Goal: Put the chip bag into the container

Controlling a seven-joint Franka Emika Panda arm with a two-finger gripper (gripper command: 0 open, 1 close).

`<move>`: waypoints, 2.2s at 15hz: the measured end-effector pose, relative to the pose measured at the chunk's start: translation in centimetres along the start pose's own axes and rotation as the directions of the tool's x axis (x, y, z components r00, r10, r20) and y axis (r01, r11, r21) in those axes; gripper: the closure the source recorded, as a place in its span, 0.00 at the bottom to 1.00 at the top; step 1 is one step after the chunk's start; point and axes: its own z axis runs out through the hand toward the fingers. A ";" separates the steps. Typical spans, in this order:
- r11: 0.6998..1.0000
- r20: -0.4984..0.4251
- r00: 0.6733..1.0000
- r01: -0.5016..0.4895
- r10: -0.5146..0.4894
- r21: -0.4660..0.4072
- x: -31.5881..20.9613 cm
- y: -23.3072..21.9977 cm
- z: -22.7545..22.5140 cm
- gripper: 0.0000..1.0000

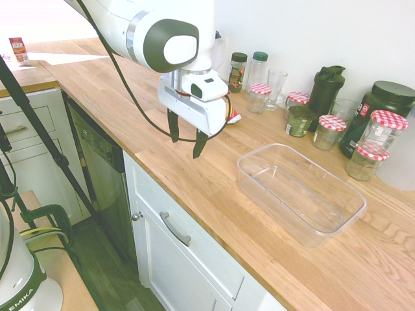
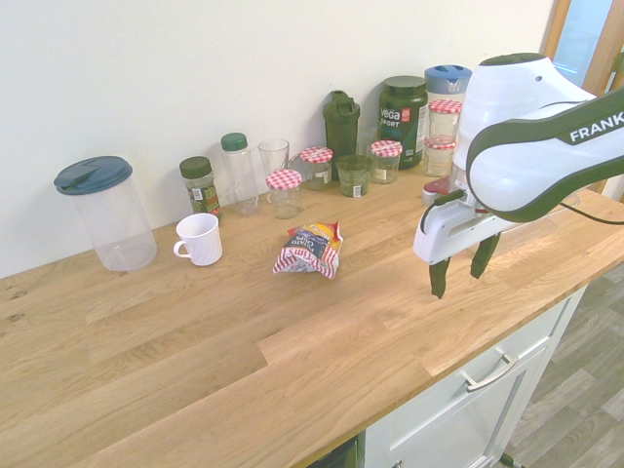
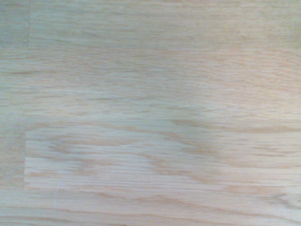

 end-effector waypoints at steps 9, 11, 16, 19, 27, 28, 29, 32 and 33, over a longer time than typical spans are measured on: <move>0.989 -0.241 0.959 0.147 -0.149 -0.027 -6.5 -5.9 -2.3 0.00; 0.981 -0.336 0.922 0.191 -0.193 -0.039 -9.4 -8.5 -3.5 0.00; 0.966 -0.495 0.830 0.236 -0.256 -0.102 -10.3 -14.9 -3.2 0.00; 0.961 -0.519 0.809 0.236 -0.277 -0.145 -9.3 -19.7 -1.4 0.00; 0.962 -0.552 0.788 0.205 -0.272 -0.181 -5.9 -25.7 0.7 0.00; 0.962 -0.551 0.790 0.199 -0.269 -0.185 -5.3 -25.9 1.1 0.00; 0.962 -0.548 0.792 0.195 -0.268 -0.189 -4.9 -26.0 1.6 0.00; 0.961 -0.541 0.797 0.190 -0.270 -0.200 -4.3 -26.3 2.8 1.00; 0.959 -0.539 0.795 0.194 -0.276 -0.205 -4.3 -26.3 3.0 1.00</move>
